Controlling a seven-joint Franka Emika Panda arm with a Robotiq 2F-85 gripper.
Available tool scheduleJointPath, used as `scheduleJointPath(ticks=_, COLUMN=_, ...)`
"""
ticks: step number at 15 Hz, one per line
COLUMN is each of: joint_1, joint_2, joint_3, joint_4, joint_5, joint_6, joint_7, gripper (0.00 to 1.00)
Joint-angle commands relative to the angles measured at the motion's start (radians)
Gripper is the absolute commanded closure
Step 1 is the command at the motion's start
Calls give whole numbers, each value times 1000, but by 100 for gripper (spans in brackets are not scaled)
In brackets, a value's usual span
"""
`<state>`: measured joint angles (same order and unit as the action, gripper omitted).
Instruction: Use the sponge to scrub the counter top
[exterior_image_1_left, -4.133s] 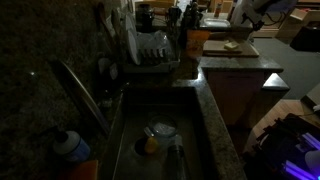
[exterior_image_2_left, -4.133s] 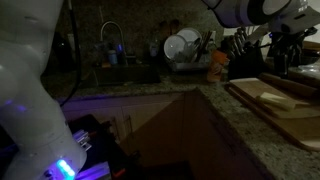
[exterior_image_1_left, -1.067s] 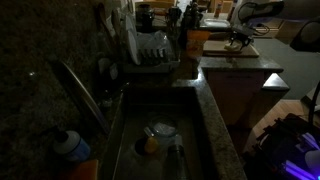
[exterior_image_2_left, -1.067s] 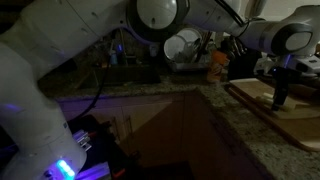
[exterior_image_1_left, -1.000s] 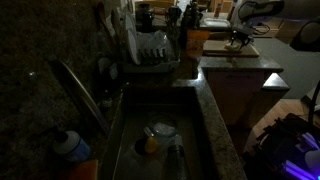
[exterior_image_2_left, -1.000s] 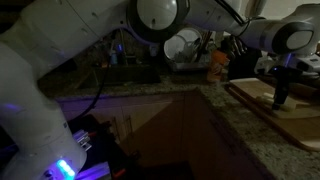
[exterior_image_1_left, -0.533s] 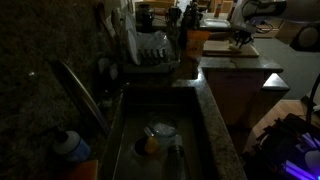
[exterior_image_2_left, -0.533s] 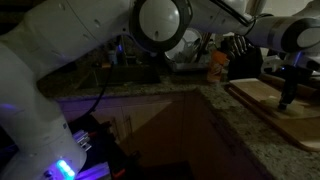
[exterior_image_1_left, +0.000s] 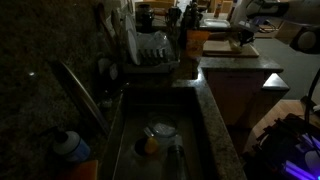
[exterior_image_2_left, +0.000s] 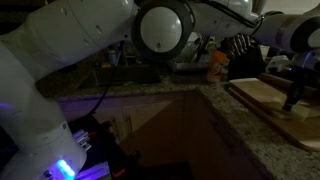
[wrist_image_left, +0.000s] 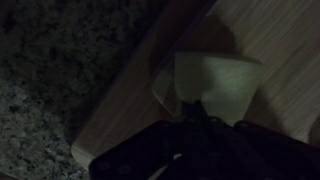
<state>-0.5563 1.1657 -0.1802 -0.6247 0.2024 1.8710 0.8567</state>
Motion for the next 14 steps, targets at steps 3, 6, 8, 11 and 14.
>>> scheduleJointPath(ticks=3, joint_1=72, joint_2=-64, joint_3=-18, joint_4=2, joint_5=-47, joint_6=-27, joint_7=-15, gripper=99)
scheduleJointPath(ticks=6, joint_1=120, joint_2=-118, joint_3=-34, joint_4=-20, joint_5=-99, joint_6=-84, joint_7=-31, gripper=99)
scheduleJointPath(ticks=8, joint_1=158, joint_2=-161, joint_3=-49, joint_4=-49, joint_5=-153, joint_6=-166, joint_7=-50, gripper=99)
scheduleJointPath(ticks=11, joint_1=210, joint_2=-216, joint_3=-63, joint_4=-118, joint_5=-232, joint_6=-268, joint_7=-105, gripper=99)
scheduleJointPath(ticks=14, joint_1=260, joint_2=-263, joint_3=-72, joint_4=-208, joint_5=-320, joint_6=-290, joint_7=-186, gripper=99)
